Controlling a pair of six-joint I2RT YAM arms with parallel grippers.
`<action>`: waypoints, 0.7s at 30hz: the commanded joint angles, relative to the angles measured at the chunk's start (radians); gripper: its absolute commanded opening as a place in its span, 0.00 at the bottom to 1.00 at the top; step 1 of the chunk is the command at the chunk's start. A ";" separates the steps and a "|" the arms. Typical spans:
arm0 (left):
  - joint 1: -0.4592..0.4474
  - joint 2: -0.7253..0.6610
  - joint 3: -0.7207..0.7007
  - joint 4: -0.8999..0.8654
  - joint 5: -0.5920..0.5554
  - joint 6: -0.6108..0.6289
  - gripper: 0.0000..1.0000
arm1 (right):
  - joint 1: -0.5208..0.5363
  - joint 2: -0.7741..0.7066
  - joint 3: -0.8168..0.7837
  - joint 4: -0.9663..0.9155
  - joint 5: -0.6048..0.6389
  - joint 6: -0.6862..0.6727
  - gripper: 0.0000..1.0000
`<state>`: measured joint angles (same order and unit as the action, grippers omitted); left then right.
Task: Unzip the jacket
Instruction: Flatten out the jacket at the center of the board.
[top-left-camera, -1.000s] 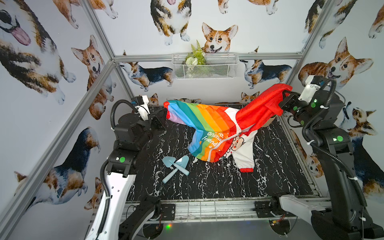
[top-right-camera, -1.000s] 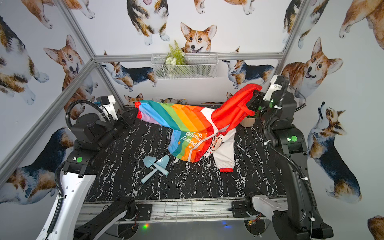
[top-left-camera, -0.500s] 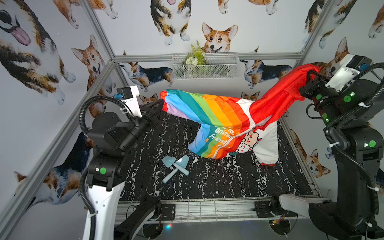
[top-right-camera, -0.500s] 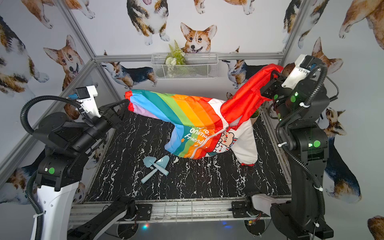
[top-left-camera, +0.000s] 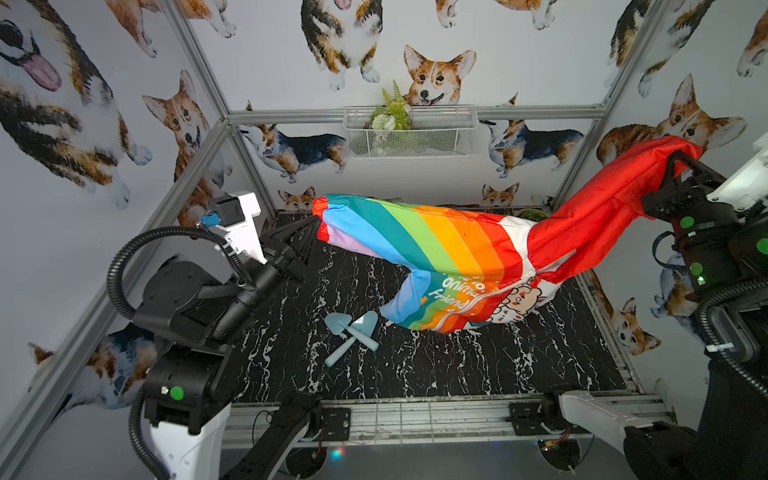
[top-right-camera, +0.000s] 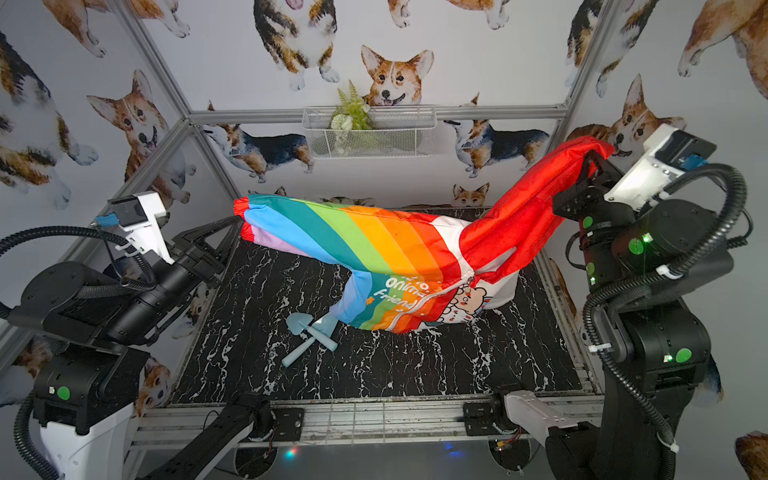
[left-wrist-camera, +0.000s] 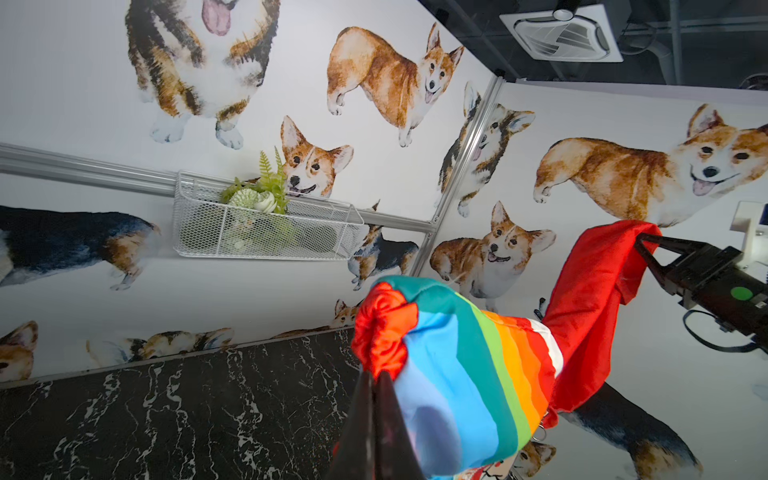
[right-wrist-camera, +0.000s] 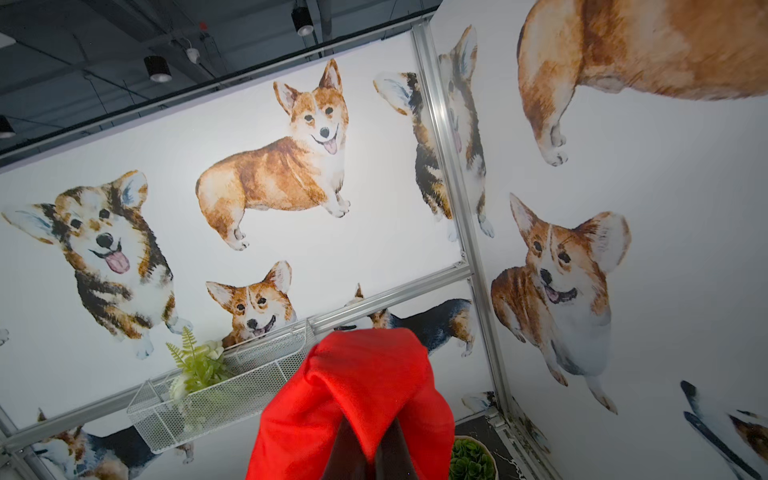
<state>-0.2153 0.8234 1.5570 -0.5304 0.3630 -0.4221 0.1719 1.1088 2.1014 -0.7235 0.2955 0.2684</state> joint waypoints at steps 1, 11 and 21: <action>0.001 0.027 -0.055 -0.058 -0.160 0.012 0.00 | 0.000 0.116 0.039 -0.074 -0.069 -0.021 0.00; 0.136 0.324 -0.356 0.071 -0.353 -0.056 0.00 | 0.092 0.605 0.009 0.006 -0.320 0.023 0.00; 0.332 0.663 -0.505 0.229 -0.270 -0.137 0.00 | 0.262 1.158 0.217 0.016 -0.375 0.024 0.00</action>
<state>0.0937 1.4155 1.0428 -0.3935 0.0666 -0.5312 0.4145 2.1590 2.2177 -0.7174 -0.0502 0.2874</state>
